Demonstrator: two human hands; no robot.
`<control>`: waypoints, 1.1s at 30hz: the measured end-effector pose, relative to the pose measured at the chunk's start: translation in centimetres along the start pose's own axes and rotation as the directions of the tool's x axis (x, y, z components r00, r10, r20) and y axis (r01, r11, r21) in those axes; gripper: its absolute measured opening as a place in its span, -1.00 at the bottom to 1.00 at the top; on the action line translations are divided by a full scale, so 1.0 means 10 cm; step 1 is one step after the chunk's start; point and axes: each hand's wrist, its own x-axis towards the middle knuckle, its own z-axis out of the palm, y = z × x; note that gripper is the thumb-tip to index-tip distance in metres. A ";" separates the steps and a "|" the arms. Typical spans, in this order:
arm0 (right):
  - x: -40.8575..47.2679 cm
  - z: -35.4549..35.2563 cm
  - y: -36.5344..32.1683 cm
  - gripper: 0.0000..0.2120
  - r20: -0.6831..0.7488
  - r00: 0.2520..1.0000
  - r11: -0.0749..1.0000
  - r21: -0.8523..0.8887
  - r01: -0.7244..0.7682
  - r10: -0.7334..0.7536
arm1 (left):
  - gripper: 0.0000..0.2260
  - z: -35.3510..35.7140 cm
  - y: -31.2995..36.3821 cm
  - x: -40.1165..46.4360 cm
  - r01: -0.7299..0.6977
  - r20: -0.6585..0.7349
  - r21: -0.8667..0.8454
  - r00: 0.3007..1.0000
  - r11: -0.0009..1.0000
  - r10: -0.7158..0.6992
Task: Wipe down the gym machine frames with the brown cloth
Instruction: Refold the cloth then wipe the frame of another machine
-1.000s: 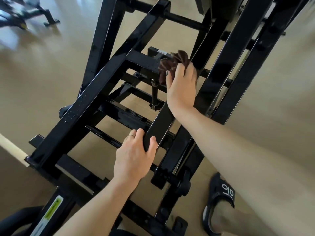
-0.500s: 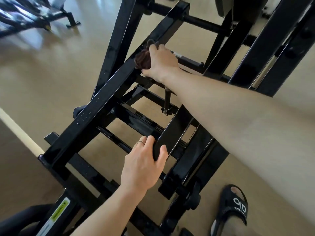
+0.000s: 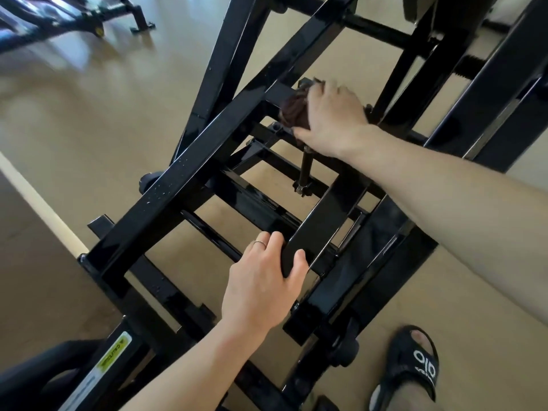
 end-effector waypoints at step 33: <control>-0.46 0.04 -0.03 -0.46 -0.039 0.995 0.995 0.025 0.092 -0.091 | -0.53 0.01 0.01 0.01 0.038 0.008 0.043 0.999 0.998 -0.038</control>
